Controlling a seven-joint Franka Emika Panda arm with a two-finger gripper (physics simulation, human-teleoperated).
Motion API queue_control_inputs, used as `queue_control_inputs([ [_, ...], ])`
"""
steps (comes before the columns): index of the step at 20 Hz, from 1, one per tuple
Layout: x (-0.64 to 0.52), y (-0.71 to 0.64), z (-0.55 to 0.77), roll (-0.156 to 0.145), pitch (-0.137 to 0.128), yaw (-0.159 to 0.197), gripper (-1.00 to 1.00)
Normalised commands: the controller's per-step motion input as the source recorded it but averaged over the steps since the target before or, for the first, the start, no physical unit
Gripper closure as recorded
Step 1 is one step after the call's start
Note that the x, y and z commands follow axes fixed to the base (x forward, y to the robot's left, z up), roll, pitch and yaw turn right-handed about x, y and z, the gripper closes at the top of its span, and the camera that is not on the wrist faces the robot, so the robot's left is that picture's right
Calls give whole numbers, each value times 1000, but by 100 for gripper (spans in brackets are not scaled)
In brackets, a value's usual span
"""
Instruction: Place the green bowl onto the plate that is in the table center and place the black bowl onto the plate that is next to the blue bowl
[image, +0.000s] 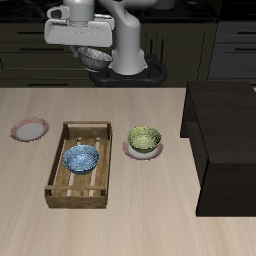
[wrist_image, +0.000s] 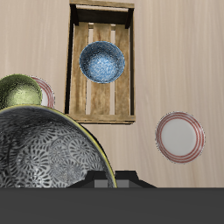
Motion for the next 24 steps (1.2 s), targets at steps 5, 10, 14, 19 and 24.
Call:
queue_control_inputs([
  [5, -318, -357, 18, -5, -27, 65, 100],
  [10, -233, -345, 77, 5, -23, 42, 100],
  [14, -159, -419, 2, -21, 16, -4, 100],
  [19, -152, -468, 51, 19, 16, -3, 100],
  [24, -62, -560, 156, -42, -30, -38, 100],
])
